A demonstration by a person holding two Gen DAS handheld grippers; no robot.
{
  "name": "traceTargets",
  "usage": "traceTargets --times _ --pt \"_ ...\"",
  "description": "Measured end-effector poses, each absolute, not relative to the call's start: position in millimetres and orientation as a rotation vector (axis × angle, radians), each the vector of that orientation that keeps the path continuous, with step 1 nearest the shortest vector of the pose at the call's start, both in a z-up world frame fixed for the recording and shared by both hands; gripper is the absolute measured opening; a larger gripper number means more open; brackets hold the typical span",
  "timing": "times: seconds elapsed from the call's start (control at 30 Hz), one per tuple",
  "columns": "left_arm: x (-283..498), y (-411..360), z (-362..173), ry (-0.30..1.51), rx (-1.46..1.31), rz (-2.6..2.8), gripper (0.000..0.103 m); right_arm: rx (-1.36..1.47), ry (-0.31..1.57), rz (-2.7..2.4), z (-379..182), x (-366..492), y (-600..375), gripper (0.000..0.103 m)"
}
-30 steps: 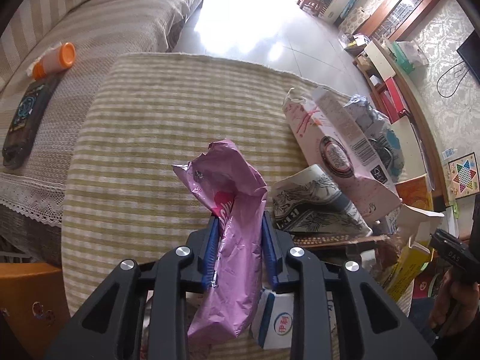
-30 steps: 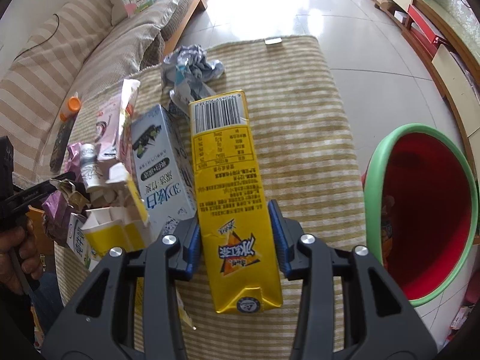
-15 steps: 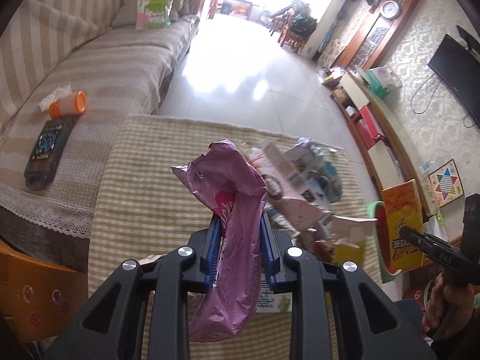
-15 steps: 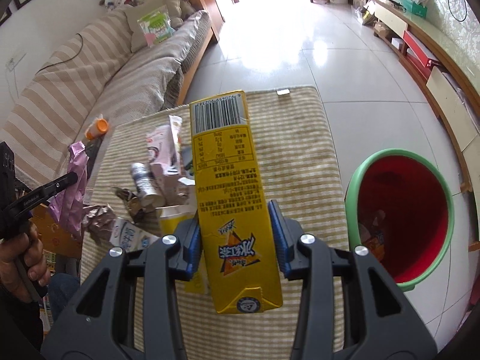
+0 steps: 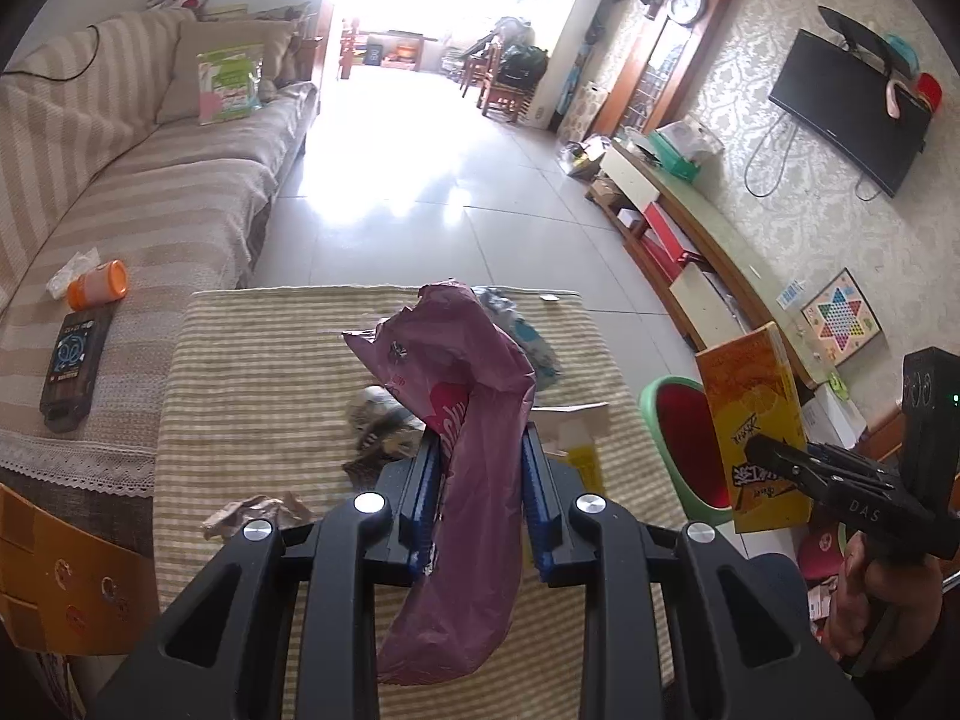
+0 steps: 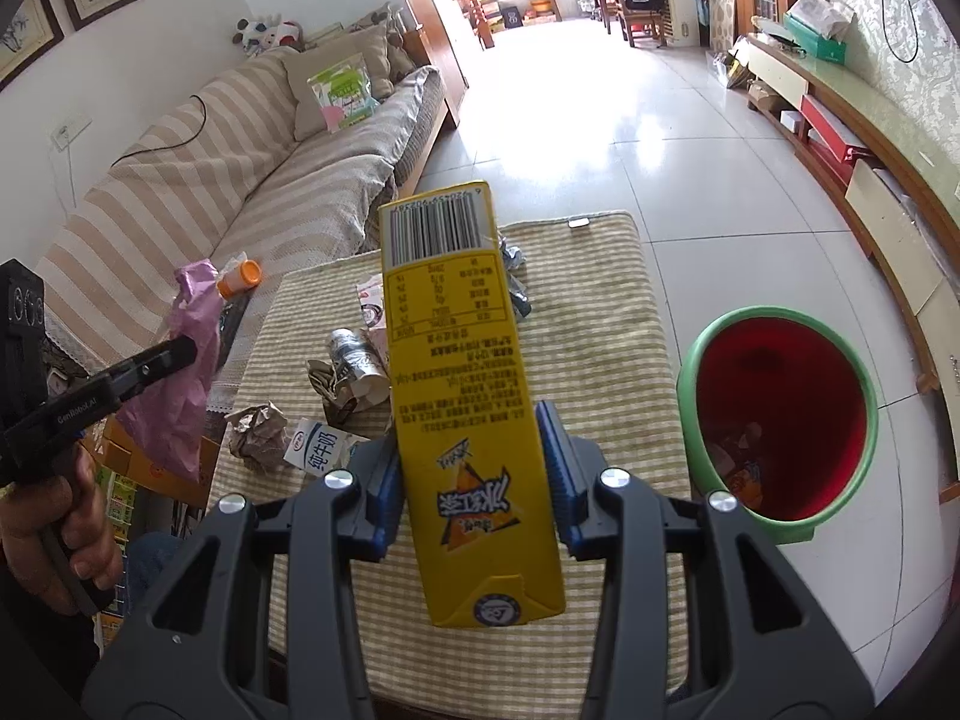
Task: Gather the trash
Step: 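Carry the yellow carton and pink wrapper over the red bucket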
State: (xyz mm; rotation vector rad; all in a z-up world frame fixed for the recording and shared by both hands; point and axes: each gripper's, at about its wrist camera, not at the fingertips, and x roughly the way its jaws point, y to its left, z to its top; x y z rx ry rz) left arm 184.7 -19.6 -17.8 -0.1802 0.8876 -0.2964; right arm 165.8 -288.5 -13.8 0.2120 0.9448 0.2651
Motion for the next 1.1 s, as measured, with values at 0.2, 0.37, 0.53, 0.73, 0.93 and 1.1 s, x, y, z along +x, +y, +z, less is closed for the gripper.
traceTargets --times 0.2,0.37,0.53,0.73,0.93,1.1 --pt "181 -50 -10 0.883 -0.149 -0.350 0.023 0.243 0.908 0.236 -3 158 -307 0.039" --pt "189 -79 -7 0.887 -0.124 -0.394 0.023 0.278 0.887 0.205 0 157 -330 0.039" --pt "202 -118 -1 0.888 -0.094 -0.452 0.023 0.323 0.869 0.151 -1 155 -366 0.039" --pt "220 -180 -4 0.902 -0.055 -0.540 0.023 0.369 0.856 0.070 -4 152 -414 0.039" --pt "232 -254 -13 0.923 -0.019 -0.644 0.023 0.401 0.855 -0.005 -10 150 -461 0.039" --pt "239 -302 -25 0.953 -0.010 -0.715 0.024 0.417 0.860 -0.037 -16 155 -491 0.039"
